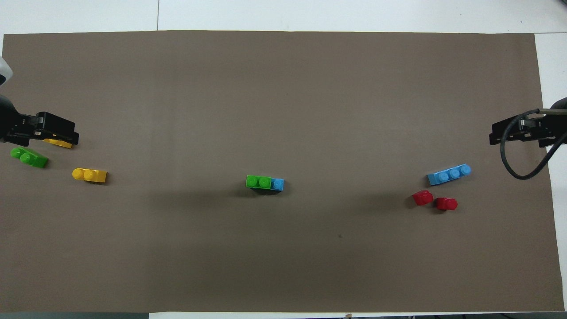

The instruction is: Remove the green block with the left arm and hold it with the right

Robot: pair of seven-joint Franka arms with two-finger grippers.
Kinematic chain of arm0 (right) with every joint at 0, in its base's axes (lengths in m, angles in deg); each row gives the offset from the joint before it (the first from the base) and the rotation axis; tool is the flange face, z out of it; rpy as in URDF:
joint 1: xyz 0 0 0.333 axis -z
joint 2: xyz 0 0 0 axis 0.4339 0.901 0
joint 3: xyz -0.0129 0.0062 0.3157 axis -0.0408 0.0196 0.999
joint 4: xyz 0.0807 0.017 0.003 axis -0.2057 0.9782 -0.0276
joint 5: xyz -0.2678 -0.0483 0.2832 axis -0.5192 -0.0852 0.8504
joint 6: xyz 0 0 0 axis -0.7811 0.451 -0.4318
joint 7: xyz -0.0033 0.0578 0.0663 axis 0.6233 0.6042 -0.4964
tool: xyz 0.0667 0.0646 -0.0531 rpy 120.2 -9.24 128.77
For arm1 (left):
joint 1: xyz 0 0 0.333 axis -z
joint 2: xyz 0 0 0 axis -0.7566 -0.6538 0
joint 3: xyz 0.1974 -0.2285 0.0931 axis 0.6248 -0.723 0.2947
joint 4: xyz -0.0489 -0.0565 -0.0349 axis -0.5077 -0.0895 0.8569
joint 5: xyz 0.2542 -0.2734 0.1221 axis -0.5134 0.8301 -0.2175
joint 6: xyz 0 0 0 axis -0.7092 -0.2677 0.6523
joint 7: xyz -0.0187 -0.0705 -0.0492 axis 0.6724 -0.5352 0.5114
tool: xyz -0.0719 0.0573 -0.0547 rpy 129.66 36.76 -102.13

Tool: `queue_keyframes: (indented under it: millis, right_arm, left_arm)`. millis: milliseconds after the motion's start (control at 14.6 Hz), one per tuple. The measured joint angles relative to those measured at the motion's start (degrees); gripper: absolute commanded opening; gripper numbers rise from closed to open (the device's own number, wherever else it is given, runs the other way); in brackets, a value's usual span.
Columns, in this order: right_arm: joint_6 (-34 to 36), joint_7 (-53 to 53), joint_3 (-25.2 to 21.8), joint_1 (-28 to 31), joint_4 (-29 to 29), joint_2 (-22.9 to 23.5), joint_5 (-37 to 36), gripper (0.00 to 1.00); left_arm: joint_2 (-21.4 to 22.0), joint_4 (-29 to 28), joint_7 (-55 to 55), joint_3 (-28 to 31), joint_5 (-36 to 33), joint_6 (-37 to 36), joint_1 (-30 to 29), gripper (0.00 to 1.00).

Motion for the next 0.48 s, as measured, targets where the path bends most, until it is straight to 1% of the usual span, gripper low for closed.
queue_keyframes:
  millis: [478]
  right_arm:
    - [0.27,0.0,0.0,0.02,0.0,0.0,0.0,1.0]
  left_arm:
    - [0.18,-0.61,0.0,0.0,0.0,-0.18,0.0,1.0]
